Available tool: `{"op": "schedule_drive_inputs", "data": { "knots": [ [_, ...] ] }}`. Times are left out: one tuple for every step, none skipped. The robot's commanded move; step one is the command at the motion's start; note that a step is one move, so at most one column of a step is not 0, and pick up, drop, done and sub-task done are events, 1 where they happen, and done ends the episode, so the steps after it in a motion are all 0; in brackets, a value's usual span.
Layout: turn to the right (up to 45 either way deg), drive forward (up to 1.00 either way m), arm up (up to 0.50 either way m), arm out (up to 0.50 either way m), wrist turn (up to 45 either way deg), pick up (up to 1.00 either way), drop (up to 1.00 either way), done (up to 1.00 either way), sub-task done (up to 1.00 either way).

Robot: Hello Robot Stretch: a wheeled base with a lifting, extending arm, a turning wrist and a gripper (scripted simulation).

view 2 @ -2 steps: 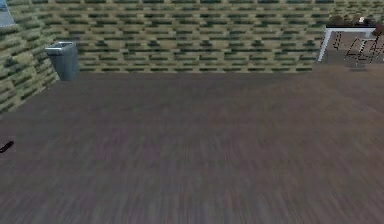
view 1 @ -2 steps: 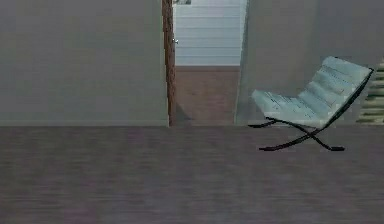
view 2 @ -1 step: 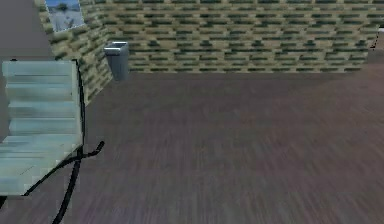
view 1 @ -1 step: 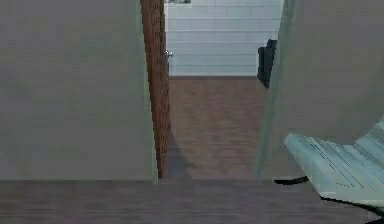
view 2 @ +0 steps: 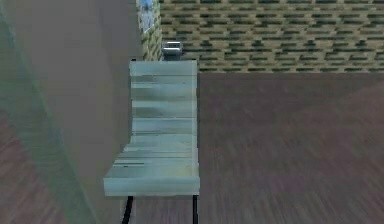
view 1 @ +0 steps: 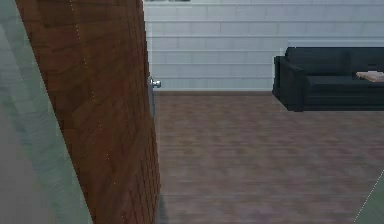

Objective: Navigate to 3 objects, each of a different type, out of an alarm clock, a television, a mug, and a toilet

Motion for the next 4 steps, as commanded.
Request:
{"op": "schedule_drive_inputs", "data": {
  "knots": [
    [3.0,0.00,0.00,0.00,0.0,0.00,0.00,0.00,0.00],
    [0.0,0.30,0.00,0.00,0.0,0.00,0.00,0.00,0.00],
    [0.0,1.00,0.00,0.00,0.0,0.00,0.00,0.00,0.00],
    [-3.0,0.00,0.00,0.00,0.0,0.00,0.00,0.00,0.00]
  ]
}}
